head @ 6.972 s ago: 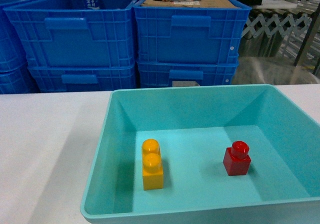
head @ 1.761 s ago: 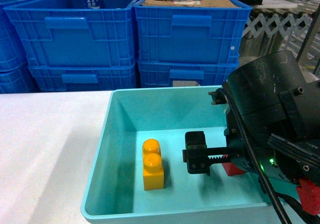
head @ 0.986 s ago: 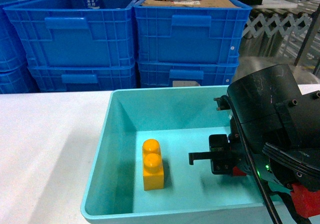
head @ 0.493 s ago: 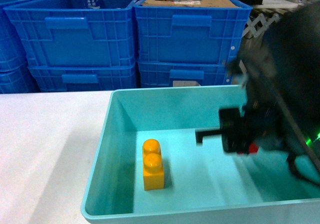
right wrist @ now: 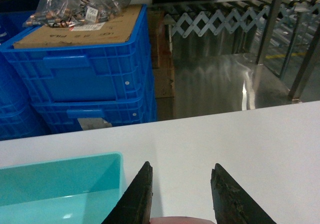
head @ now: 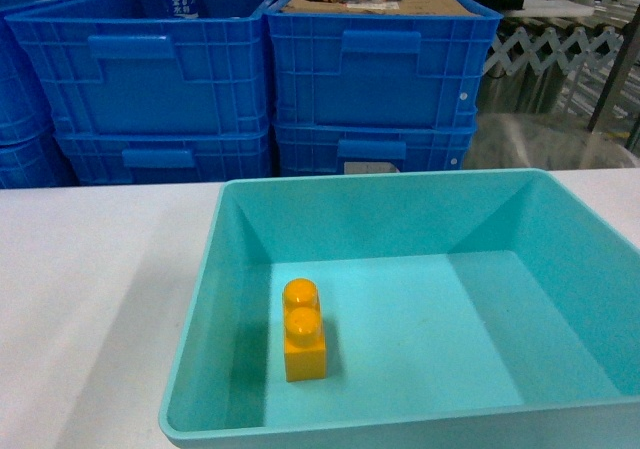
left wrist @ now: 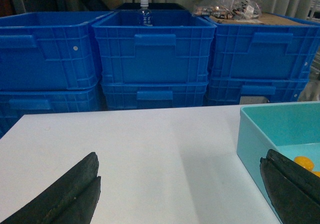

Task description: Pick red block from blue box to shelf

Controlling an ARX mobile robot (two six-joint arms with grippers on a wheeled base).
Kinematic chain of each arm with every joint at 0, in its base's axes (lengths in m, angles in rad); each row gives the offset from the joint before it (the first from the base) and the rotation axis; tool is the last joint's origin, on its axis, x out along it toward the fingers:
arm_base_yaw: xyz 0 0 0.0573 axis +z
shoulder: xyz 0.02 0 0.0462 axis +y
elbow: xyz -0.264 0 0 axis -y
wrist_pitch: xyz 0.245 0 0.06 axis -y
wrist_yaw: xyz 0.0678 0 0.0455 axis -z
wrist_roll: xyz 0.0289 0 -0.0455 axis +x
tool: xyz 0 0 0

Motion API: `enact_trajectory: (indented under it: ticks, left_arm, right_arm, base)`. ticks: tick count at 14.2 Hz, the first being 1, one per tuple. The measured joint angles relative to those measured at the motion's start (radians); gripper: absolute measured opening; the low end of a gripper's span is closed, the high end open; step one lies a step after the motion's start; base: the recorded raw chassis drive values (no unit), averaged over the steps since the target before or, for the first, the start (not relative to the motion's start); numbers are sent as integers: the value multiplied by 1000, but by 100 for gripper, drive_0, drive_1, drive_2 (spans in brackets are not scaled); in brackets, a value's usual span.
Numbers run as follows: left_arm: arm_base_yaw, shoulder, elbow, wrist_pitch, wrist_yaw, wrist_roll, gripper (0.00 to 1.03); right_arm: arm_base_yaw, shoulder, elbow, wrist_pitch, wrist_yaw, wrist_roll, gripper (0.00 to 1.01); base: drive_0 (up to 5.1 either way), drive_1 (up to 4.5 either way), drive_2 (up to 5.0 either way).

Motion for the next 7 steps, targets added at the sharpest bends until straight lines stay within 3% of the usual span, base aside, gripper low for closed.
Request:
enact_trajectory:
  ticks: [1,5,7]
  left_arm:
    - [0,0,0,0,0,0,98]
    - [0,0,0,0,0,0,98]
    - [0,0,0,0,0,0,98]
  right_arm:
    - [-24,-71,-43,-4,-1,4,29]
    - [-20,-426,-213,-94,-48,26,29]
    - [43,-563,-293,-145,-44,31,29]
  base:
    - [0,0,0]
    - [0,0,0]
    - [0,0,0]
